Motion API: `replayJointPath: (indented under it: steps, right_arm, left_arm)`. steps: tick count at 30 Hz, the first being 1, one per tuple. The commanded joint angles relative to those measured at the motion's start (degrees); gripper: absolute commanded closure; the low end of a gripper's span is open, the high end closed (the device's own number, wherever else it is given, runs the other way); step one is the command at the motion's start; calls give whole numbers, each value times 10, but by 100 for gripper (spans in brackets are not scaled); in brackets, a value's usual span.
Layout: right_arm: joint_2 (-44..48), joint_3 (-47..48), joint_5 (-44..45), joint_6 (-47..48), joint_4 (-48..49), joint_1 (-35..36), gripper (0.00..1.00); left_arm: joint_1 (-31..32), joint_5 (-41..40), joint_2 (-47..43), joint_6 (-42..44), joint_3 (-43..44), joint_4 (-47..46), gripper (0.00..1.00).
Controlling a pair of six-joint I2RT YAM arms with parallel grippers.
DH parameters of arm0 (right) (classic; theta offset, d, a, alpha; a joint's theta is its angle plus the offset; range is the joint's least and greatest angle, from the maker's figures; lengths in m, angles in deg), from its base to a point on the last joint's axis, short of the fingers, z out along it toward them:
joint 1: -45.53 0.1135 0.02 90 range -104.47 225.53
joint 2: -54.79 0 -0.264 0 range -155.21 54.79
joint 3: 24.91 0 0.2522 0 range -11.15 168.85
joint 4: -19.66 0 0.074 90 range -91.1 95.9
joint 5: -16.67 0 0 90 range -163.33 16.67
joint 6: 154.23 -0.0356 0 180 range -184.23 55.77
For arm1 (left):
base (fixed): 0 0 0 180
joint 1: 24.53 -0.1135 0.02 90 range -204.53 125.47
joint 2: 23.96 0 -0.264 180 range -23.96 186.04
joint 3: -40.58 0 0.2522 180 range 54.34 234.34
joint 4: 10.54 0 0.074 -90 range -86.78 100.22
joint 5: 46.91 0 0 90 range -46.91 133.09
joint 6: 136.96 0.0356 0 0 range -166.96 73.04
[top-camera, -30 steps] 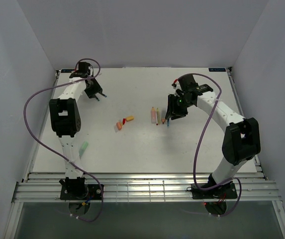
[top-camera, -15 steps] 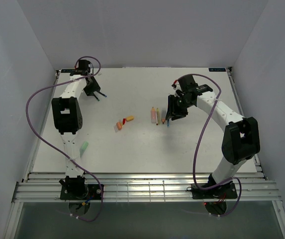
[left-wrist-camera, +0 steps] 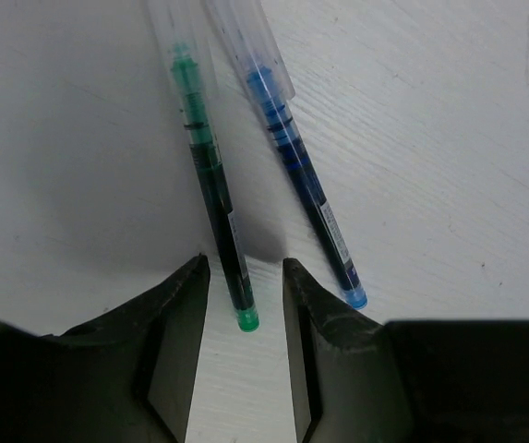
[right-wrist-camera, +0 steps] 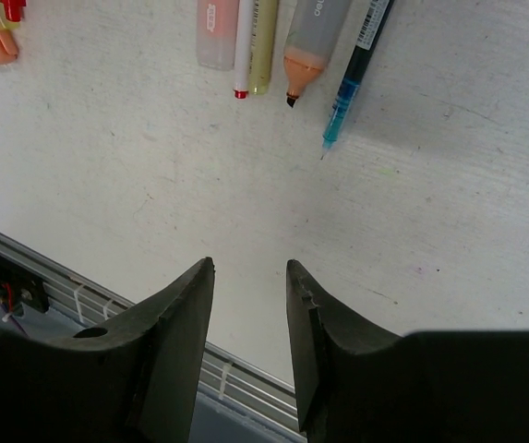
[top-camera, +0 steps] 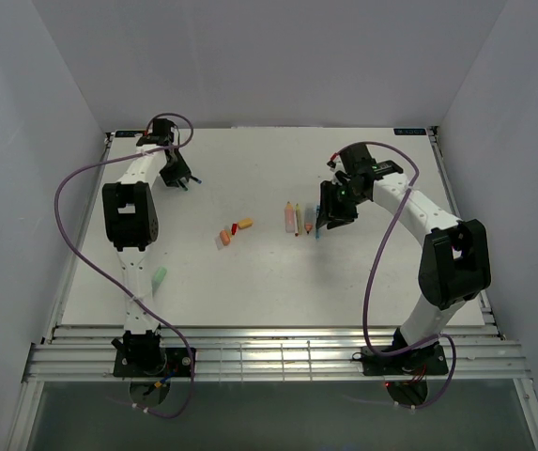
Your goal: Open the pen caps
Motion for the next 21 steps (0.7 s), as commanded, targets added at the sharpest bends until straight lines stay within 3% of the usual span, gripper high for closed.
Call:
replayJointPath:
  steps: [1, 13, 21]
  right_arm:
    - [11, -6, 7, 8, -6, -6, 57]
    - [21, -3, 8, 12, -8, -15, 57]
    - [25, -4, 7, 18, -6, -18, 57]
  left_arm:
    - [-3, -16, 4, 6, 11, 6, 52]
    - [-3, -58, 6, 45, -14, 34, 67]
    - [-3, -70, -7, 33, -60, 46, 100]
